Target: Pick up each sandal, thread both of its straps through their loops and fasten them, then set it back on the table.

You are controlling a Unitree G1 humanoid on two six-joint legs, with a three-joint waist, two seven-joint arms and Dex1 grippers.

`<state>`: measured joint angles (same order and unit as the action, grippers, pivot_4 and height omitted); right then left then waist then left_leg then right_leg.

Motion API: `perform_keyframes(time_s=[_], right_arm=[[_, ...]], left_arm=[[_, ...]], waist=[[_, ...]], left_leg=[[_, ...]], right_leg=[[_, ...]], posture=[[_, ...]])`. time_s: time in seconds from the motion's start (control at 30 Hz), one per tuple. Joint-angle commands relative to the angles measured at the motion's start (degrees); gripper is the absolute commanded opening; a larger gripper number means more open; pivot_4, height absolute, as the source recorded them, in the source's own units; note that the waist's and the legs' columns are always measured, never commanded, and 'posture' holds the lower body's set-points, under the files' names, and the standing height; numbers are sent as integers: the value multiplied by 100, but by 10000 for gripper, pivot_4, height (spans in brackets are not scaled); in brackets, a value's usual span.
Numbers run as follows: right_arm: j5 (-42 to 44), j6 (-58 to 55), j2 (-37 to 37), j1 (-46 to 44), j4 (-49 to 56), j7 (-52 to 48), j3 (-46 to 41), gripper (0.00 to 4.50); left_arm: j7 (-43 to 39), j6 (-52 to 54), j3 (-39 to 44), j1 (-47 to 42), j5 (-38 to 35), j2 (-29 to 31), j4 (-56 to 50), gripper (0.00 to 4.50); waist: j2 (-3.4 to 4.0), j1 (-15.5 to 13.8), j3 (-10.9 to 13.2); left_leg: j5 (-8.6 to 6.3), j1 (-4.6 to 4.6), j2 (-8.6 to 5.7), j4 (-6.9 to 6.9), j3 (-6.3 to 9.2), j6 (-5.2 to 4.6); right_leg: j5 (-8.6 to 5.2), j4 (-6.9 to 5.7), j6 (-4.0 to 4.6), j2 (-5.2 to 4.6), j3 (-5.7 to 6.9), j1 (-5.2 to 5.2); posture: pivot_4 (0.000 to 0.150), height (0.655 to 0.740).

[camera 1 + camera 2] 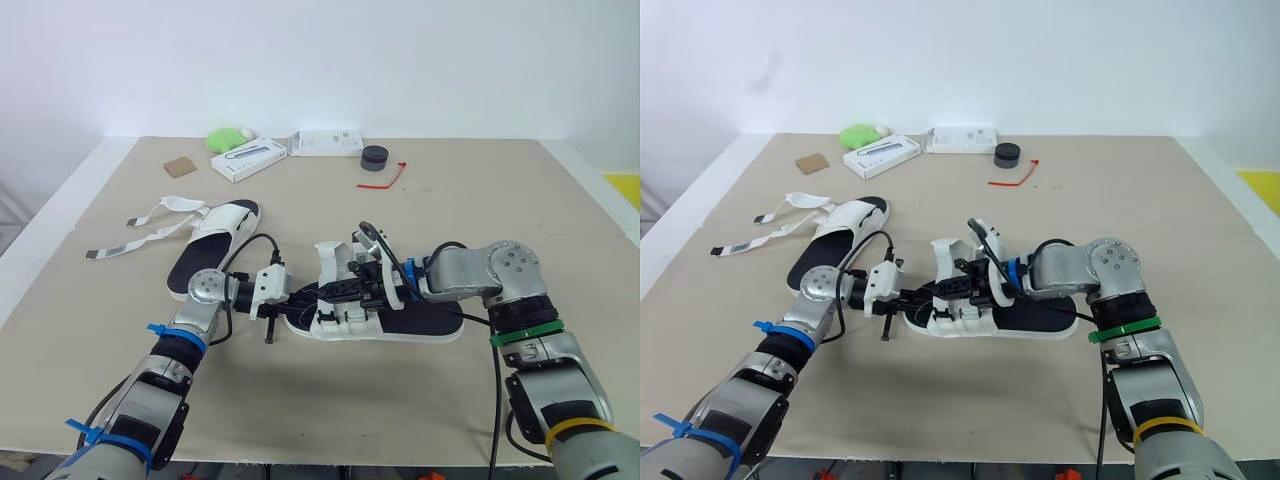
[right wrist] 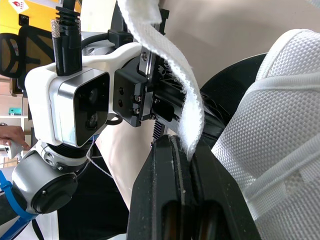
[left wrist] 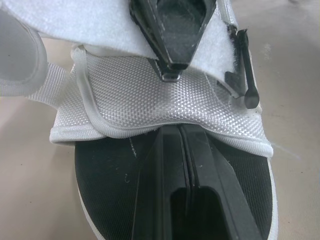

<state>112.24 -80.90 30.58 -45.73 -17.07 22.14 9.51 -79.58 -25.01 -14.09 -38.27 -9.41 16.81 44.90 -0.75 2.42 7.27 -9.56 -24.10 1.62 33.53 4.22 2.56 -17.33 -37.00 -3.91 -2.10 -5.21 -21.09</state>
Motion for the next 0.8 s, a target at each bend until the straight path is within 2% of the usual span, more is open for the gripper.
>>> perform_keyframes(time_s=[0.03, 0.4, 0.8], right_arm=[[76, -100, 68, -138, 66, -70, -152, 137], [76, -218, 27, -189, 103, -183, -100, 137], [76, 37, 383, 626, 602, 284, 391, 137]], left_arm=[[11, 349, -524, 604, 737, 89, 745, 0], [33, 367, -514, 640, 724, 95, 730, 0], [72, 395, -506, 684, 712, 96, 679, 0]], waist=[[0, 0, 0], [1, 0, 1], [4, 0, -37]], left_leg=[[0, 0, 0, 0, 1, 0], [2, -5, 2, 0, 10, -3], [0, -8, 1, -1, 42, -6]], right_leg=[[0, 0, 0, 0, 1, 0], [0, 0, 1, -6, 15, 0], [-13, 1, 21, -9, 53, 10]], posture=[[1500, 7400], [1500, 7400], [1500, 7400]])
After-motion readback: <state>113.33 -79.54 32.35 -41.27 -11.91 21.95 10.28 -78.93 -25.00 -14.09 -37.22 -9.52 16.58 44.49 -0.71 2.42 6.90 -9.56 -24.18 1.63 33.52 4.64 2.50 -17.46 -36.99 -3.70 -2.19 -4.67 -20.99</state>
